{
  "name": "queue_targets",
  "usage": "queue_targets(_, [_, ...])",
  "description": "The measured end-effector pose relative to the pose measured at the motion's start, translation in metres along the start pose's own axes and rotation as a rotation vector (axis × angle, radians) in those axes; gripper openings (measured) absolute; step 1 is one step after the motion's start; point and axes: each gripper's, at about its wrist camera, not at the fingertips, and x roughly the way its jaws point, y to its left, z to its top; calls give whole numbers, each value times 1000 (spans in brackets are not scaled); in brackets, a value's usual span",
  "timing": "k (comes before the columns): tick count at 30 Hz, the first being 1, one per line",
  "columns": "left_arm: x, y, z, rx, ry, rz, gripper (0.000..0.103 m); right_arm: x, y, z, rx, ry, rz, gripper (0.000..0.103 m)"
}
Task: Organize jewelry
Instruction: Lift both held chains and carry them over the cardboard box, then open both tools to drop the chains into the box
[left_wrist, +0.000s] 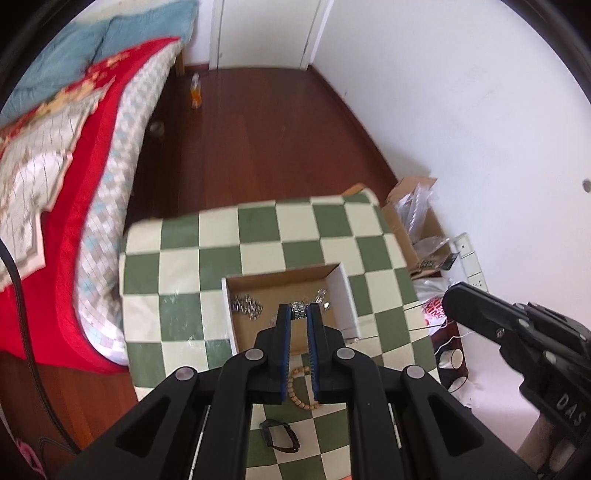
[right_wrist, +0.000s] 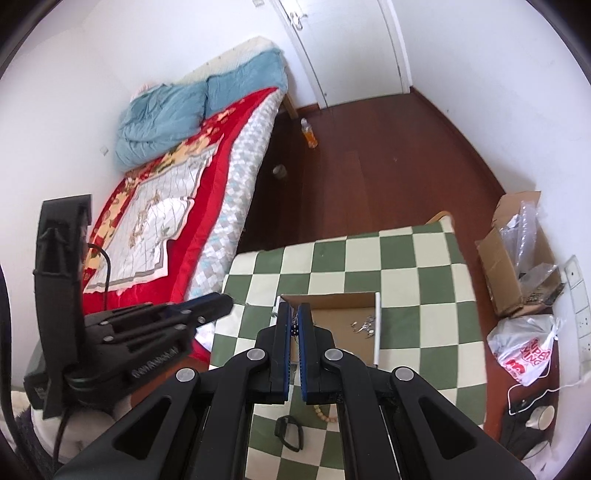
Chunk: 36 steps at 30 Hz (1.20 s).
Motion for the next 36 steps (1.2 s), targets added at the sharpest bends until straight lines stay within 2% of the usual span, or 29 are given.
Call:
queue_targets(5, [43, 21, -4, -83, 90, -35, 6, 52, -6, -5, 11, 87, -9, 4])
queue_targets(10, [80, 41, -7, -148, 159, -36, 6, 106, -19, -14, 33, 185, -12, 4])
queue_targets(20, [126, 60, -3, -238, 281, -46, 7, 194, -44, -24, 60, 358, -75, 4])
queue_targets(22, [127, 63, -2, -263, 290, -40, 8, 204, -48, -23, 67, 387, -97, 4])
queue_targets(24, [125, 64, 0, -258, 281, 5, 20, 210, -52, -23, 78, 426, -96, 5])
queue_targets(25, [123, 64, 1, -259, 275, 26, 24, 213, -54, -22, 79, 441, -105, 14])
queue_targets(26, [121, 65, 2, -259, 262, 40, 38, 213, -55, -23, 74, 451, -119, 23])
queue_targets(27, [118, 65, 3, -252, 250, 67, 59, 213, -56, -22, 71, 450, -133, 47])
queue_targets(28, [115, 66, 5, -246, 236, 94, 68, 211, -58, -23, 68, 447, -150, 64])
queue_targets(29, [111, 66, 6, -241, 216, 119, 76, 209, -60, -22, 65, 448, -160, 67])
queue_targets(31, [103, 69, 7, -227, 182, 174, 77, 204, -63, -22, 52, 443, -203, 69])
queue_targets(32, [101, 70, 8, -218, 171, 203, 84, 202, -63, -22, 46, 442, -217, 71])
queue_targets(33, [97, 71, 7, -205, 152, 245, 96, 199, -64, -23, 35, 441, -237, 80])
queue_targets(34, [95, 72, 7, -192, 136, 284, 100, 197, -63, -24, 22, 441, -265, 92])
queue_targets(36, [89, 74, 2, -164, 85, 367, 102, 194, -61, -27, -10, 442, -308, 98])
